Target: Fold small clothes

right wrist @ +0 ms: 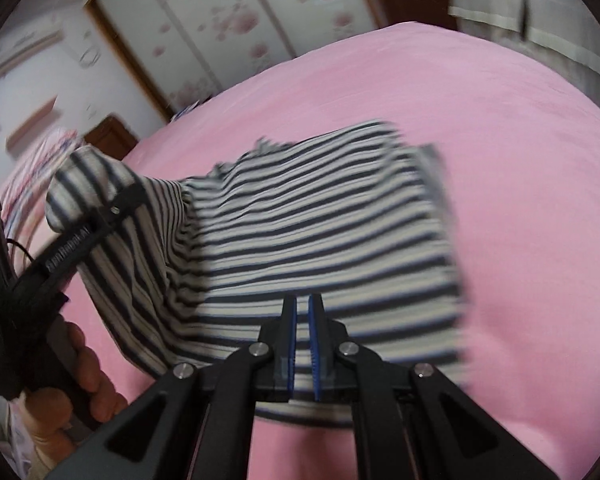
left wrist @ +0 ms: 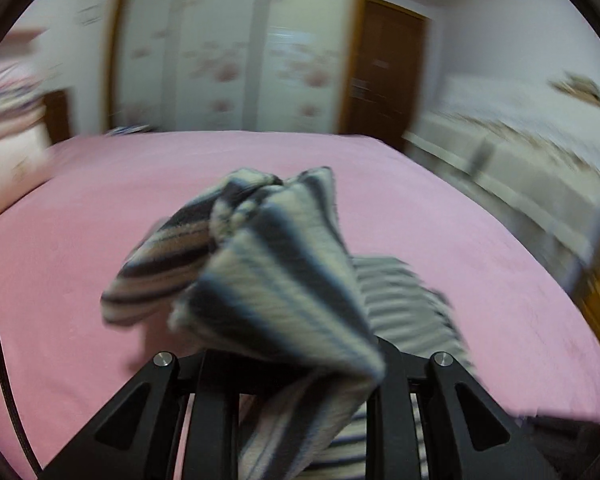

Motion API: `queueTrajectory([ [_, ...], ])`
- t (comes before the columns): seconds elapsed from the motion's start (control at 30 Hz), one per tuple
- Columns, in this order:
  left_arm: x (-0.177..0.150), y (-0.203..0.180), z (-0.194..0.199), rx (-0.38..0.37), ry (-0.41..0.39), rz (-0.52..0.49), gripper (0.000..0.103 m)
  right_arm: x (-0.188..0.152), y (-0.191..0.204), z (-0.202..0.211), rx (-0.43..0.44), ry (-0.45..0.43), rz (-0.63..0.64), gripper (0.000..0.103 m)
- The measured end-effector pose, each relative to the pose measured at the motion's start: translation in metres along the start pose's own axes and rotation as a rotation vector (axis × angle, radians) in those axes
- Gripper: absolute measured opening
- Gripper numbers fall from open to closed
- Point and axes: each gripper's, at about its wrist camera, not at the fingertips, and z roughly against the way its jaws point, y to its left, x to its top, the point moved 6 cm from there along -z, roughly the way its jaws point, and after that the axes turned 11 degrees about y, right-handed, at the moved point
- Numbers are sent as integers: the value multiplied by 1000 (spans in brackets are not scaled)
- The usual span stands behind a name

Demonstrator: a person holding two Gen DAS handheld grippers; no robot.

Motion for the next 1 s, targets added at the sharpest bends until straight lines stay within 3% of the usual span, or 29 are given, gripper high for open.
queueTrajectory([
  [0.03, -7, -25, -5, -44, 12, -66, 18, -1, -17, 11, -13, -16, -22, 6],
  [0.17, -40, -87, -23, -97, 95, -299, 18, -8, -70, 37, -43, -43, -103, 6],
  [0.3, -80, -118, -38, -44, 164, -517, 20, -19, -105, 42, -54, -30, -169, 6],
  [0.37, -90, -126, -34, -8, 156, -589, 30, -22, -109, 39, -48, -14, -179, 6],
  [0.43, -95, -131, -26, -33, 154, -613, 45, -23, -106, 34, -39, 3, -180, 6],
  [0.47, -97, -132, -21, -41, 154, -616, 56, -23, -105, 32, -30, 8, -178, 6],
  [0.5, -99, -132, -16, -47, 150, -620, 59, -23, -102, 30, -13, 13, -172, 6],
  [0.7, -109, -114, 22, -93, 152, -587, 63, -23, -78, 40, -4, 2, -97, 6],
  [0.8, -106, -78, 43, -35, 127, -491, 73, -19, -64, 49, -5, -6, -43, 8],
  [0.83, -105, -66, 48, 2, 109, -450, 77, -17, -57, 53, 4, -8, -24, 15],
  [0.93, -110, -32, 56, 81, 90, -333, 81, -17, -42, 62, 27, -25, 12, 51],
  [1.0, -116, -10, 51, 109, 109, -279, 81, -16, -33, 66, 35, -36, 29, 57],
])
